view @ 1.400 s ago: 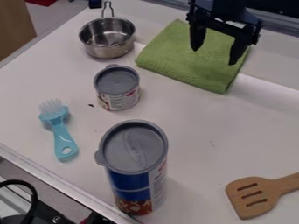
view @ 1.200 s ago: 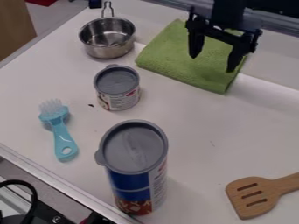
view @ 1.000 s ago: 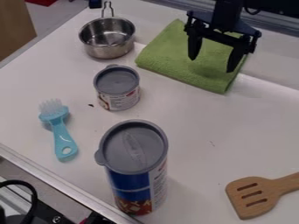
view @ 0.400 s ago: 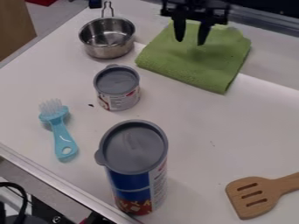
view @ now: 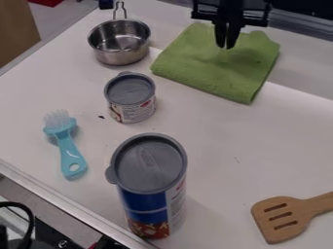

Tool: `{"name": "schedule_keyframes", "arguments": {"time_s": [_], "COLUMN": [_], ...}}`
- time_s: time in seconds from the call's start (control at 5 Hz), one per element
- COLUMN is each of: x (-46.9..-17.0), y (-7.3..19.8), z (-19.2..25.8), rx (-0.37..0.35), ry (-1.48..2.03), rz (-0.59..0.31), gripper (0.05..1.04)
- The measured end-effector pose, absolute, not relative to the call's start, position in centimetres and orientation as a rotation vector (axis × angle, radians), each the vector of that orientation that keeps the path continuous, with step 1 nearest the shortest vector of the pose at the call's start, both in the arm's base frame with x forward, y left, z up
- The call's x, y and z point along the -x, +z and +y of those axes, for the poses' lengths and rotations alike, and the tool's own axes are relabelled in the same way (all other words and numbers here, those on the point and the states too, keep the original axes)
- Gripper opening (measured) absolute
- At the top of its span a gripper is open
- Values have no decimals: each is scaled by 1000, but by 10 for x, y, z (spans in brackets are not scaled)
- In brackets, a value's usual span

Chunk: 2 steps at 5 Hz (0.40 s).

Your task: Moved the green cloth beside the cans

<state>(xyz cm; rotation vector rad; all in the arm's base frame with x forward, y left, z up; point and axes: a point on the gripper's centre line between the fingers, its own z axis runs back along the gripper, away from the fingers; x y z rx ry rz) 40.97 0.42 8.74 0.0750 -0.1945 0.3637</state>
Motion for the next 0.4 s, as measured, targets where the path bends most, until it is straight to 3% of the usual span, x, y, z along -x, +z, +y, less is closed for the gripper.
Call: {"name": "schedule_keyframes", "arguments": {"time_s": [0.4], "x": [-412], "y": [69], "z": [4], "rx": [-91], "ry": [331], "rz": [-177], "gripper": [52]}}
